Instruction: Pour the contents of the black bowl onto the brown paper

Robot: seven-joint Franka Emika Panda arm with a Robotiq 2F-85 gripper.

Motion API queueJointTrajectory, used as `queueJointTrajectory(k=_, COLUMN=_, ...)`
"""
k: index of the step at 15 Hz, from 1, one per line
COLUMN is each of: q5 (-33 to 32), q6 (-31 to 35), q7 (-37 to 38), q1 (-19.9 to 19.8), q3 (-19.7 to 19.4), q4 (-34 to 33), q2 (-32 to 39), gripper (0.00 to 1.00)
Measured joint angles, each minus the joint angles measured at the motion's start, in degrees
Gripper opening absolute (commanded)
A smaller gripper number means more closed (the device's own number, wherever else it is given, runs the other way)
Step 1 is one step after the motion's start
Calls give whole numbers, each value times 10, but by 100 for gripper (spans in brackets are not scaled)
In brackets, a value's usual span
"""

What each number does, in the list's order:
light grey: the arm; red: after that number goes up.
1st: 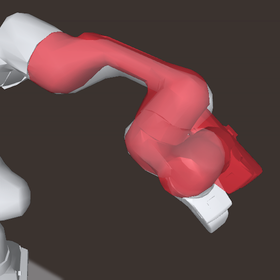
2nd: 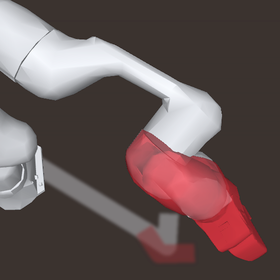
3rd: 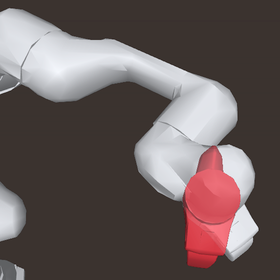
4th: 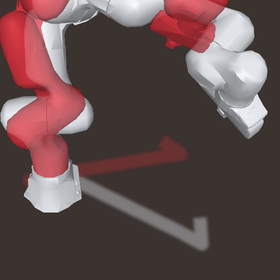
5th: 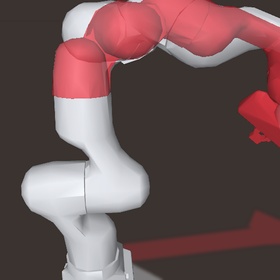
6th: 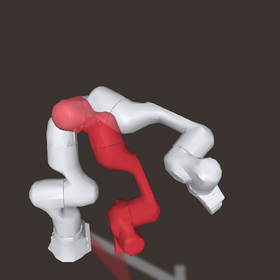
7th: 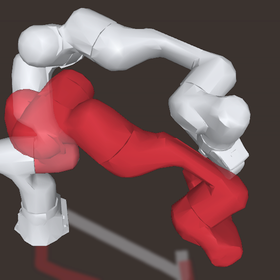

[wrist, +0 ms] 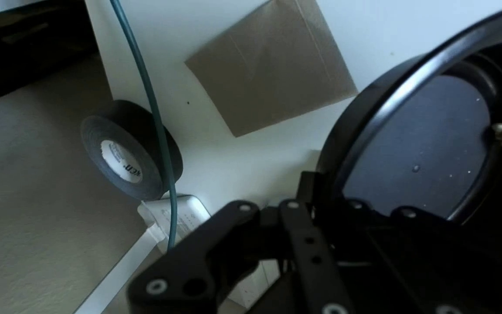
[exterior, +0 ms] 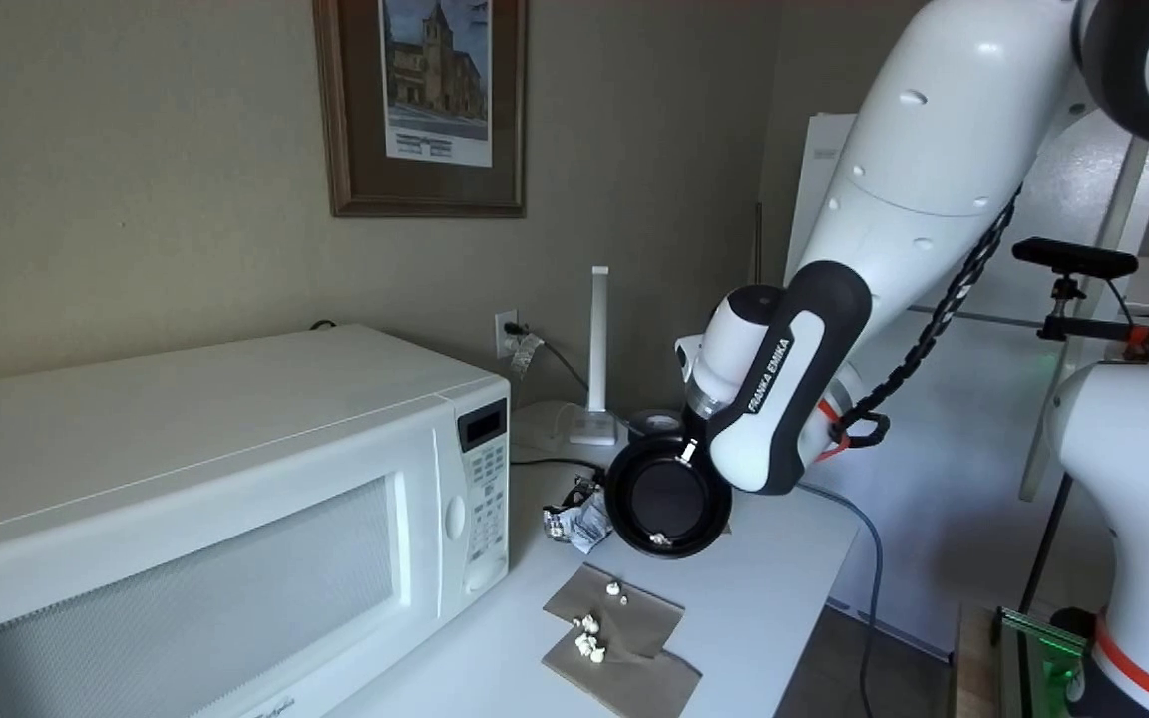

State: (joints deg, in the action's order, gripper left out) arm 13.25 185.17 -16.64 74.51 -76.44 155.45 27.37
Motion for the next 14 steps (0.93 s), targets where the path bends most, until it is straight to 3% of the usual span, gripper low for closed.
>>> queueJointTrajectory(k=7, q5=-15, q6=-70, q7=0, q1=-20, q3=-24, q4=-10, q2=-98, gripper=2)
queueJointTrajectory(k=14, q5=-14, q6=-165, q7=-1, q1=-73, q3=-23, q4=-25, q2=-129, gripper=2)
